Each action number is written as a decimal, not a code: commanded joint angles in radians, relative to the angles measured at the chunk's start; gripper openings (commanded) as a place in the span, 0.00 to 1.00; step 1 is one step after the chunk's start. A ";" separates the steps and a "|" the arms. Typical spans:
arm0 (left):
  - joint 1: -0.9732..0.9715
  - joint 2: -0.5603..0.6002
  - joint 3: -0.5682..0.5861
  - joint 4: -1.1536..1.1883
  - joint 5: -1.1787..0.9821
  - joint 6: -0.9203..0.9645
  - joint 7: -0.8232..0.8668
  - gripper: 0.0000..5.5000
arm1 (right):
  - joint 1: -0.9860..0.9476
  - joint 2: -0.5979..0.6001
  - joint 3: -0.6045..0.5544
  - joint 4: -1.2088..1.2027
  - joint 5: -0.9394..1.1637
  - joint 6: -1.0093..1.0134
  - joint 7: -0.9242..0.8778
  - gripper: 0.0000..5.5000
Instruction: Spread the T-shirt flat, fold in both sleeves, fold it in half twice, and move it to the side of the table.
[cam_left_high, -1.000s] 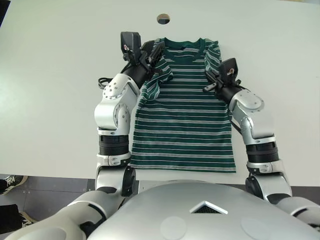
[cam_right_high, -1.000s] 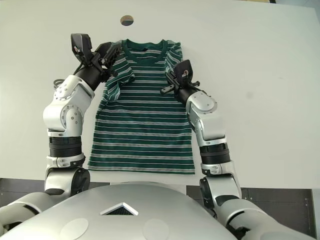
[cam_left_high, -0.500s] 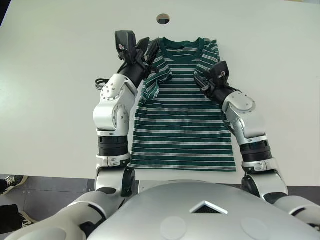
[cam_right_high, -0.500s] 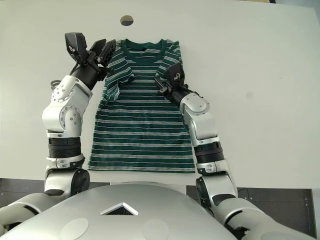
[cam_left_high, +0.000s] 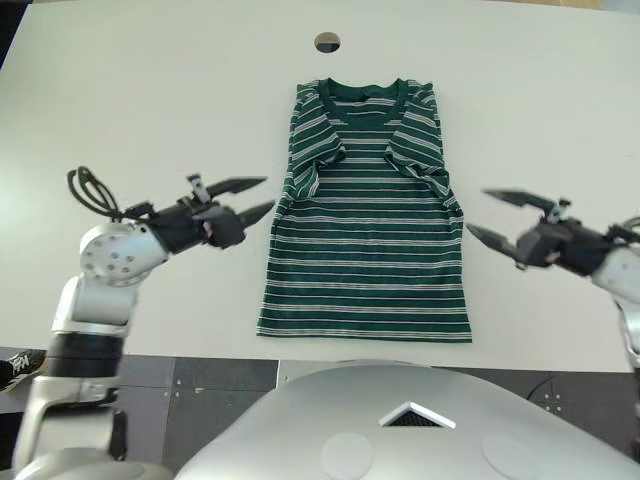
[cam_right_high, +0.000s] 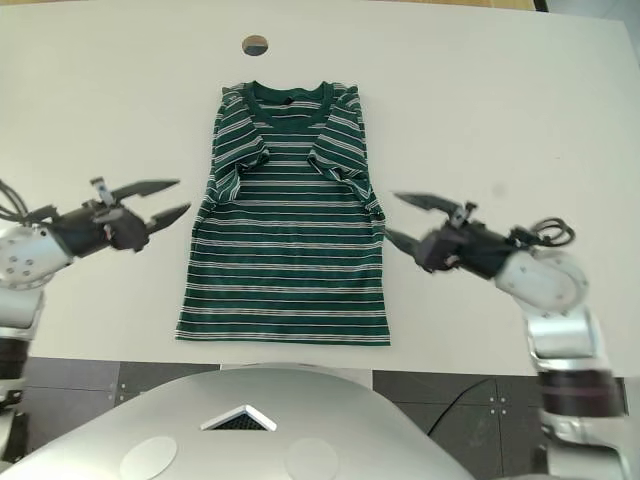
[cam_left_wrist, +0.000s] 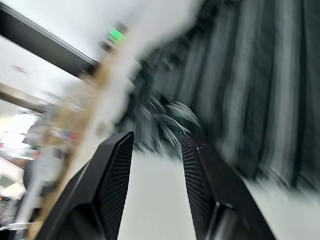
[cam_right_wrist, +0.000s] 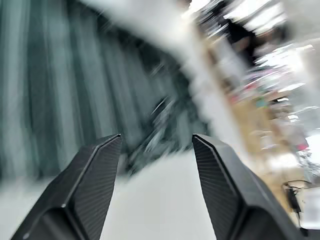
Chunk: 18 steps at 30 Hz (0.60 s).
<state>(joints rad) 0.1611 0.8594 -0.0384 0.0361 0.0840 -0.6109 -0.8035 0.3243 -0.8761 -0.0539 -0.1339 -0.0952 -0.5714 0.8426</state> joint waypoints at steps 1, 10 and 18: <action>0.066 0.138 0.014 0.045 0.022 -0.127 -0.066 0.32 | 0.092 -0.132 -0.068 0.010 -0.076 -0.111 0.028 0.48; 0.113 0.275 -0.080 0.057 -0.035 -0.140 -0.251 0.44 | 0.177 -0.190 0.033 -0.081 -0.164 -0.071 0.093 0.67; 0.116 0.221 -0.187 0.031 -0.004 -0.134 -0.268 0.44 | 0.122 -0.139 0.185 -0.071 -0.245 -0.103 0.053 0.67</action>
<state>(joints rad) 0.2636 1.1054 -0.1724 0.0637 0.0427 -0.7582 -1.0520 0.4449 -1.0263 0.0779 -0.2449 -0.2669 -0.6791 0.8864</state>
